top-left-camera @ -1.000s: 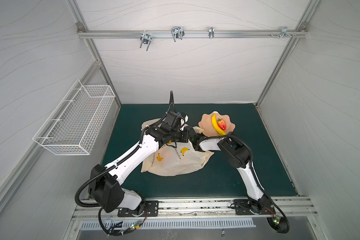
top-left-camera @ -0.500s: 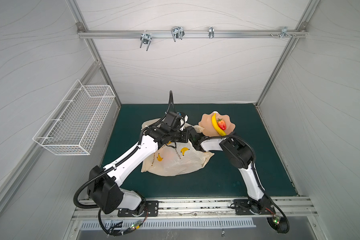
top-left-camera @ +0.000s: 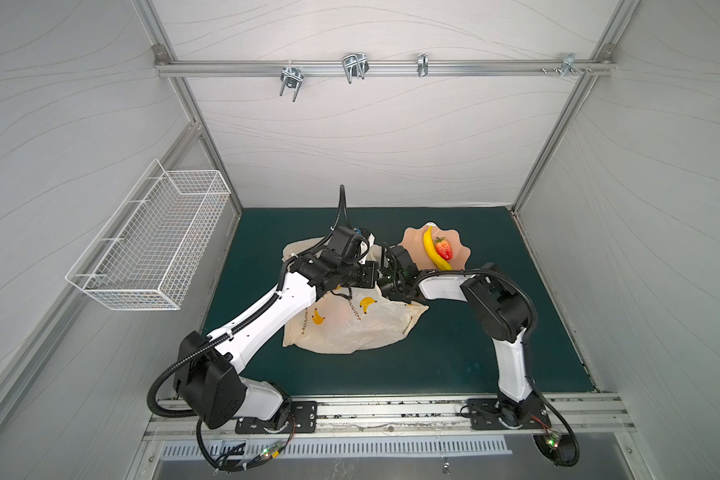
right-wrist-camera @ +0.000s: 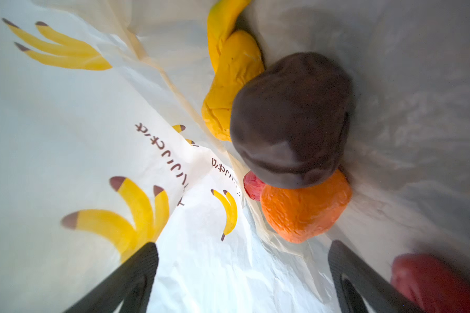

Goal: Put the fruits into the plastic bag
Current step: 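Open the right gripper to drop the orange and withdraw from the bag, then move the open right gripper over the pink bowl above the banana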

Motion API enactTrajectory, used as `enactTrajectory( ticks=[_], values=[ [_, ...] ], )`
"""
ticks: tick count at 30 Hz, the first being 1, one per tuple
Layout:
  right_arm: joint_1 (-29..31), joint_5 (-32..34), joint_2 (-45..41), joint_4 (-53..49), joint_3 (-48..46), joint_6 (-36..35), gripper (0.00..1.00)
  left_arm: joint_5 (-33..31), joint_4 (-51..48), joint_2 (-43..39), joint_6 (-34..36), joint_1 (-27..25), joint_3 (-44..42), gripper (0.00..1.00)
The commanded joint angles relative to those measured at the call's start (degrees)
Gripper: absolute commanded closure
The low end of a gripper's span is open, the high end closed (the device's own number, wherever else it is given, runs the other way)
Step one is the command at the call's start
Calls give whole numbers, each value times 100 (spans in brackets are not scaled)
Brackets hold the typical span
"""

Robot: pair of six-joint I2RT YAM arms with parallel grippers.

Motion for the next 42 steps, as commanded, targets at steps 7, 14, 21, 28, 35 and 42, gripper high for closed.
enactTrajectory(
  ticks=[7, 14, 21, 28, 35, 42],
  values=[
    [-292, 82, -638, -57, -278, -308, 1, -66, 148, -156, -17, -14, 24, 100],
    [-564, 129, -997, -373, -483, -546, 1, -66, 129, -139, 0, -10, 47, 100],
    [-883, 140, -1393, -429, -868, -602, 1, -40, 120, -79, 36, -11, 100, 100],
    [-1185, 106, -1855, -576, -1230, -720, 1, -22, 133, -51, 36, -11, 118, 100],
    [-1590, 36, -2301, -955, -1435, -988, 1, -13, 135, -36, 53, -10, 117, 100],
    [-1931, 16, -2596, -1191, -1560, -1181, 1, 4, 146, 1, 66, -8, 126, 100]
  ],
)
